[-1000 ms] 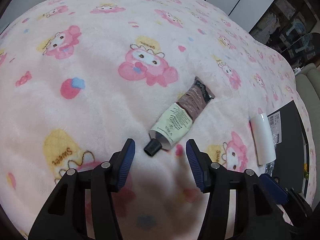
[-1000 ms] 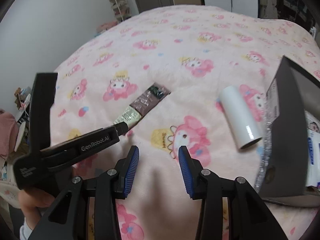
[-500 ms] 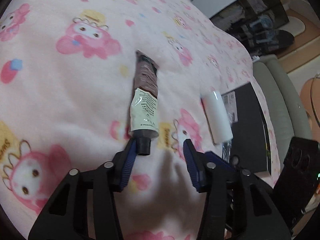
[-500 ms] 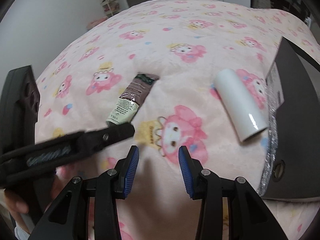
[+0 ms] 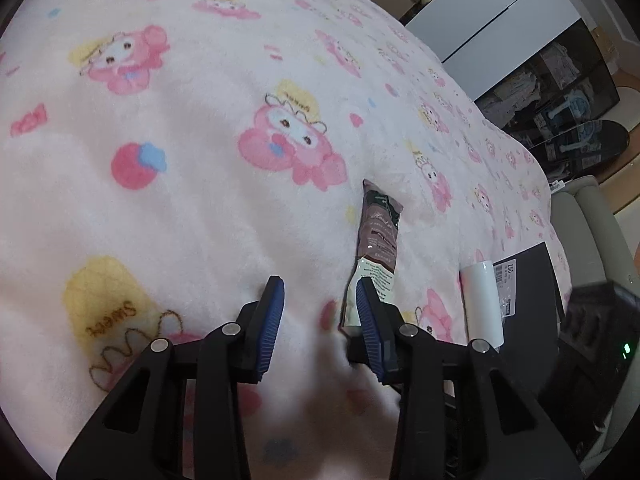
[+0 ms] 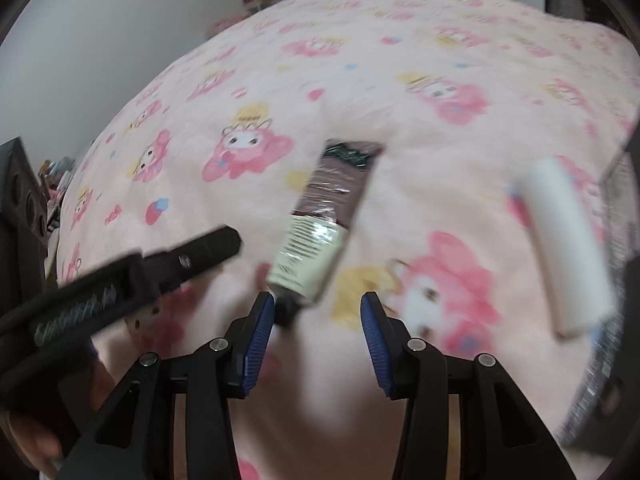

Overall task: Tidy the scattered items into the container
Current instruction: 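Grasp the brown hand-cream tube by its body with the right gripper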

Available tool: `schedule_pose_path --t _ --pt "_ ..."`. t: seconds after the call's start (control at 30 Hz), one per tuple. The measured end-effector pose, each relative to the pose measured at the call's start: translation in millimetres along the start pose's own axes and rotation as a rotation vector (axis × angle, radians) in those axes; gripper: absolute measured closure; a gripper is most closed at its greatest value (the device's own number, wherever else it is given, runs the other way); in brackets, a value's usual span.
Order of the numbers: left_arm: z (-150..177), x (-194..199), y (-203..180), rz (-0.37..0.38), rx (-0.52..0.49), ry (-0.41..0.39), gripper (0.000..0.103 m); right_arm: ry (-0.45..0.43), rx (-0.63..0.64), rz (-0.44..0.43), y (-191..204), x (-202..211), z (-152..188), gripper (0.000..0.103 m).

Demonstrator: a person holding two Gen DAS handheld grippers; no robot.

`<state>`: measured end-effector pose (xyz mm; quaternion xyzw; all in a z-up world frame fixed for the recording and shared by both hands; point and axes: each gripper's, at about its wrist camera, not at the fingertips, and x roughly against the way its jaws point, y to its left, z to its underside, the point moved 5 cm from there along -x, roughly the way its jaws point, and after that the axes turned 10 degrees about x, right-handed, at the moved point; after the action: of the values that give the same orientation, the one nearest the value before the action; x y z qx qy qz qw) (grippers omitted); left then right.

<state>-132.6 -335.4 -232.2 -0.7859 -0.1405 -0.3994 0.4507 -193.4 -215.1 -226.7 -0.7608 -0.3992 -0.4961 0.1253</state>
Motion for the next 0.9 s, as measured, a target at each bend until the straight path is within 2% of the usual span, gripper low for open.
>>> schedule_pose_path --t 0.1,0.13,0.27,0.4,0.57,0.73,0.9 --pt "5.9 -13.9 -8.5 -0.001 -0.015 0.026 0.066 0.019 -0.021 -0.045 -1.0 -16.9 -0.5 0.065" --pt "7.8 -15.5 -10.8 0.007 -0.017 0.029 0.069 0.018 -0.027 -0.051 -2.0 -19.6 0.6 0.073" --pt "17.1 -18.6 -23.6 0.066 -0.029 0.054 0.072 -0.018 -0.051 -0.076 -4.8 -5.0 12.3 0.073" --pt "30.0 -14.5 -37.9 0.093 -0.075 0.074 0.072 -0.017 -0.048 -0.076 -10.5 28.7 47.5 0.074" --pt "69.1 -17.6 -57.7 0.13 -0.135 0.183 0.072 -0.016 -0.044 -0.075 -17.7 70.7 91.5 0.074" --pt "119.7 -24.9 -80.2 0.087 -0.239 0.252 0.07 -0.004 -0.049 -0.055 -31.5 100.4 137.7 0.075" --pt "141.0 -20.4 -83.2 0.113 -0.223 0.29 0.069 -0.024 -0.106 -0.024 -48.3 120.6 167.1 0.075"
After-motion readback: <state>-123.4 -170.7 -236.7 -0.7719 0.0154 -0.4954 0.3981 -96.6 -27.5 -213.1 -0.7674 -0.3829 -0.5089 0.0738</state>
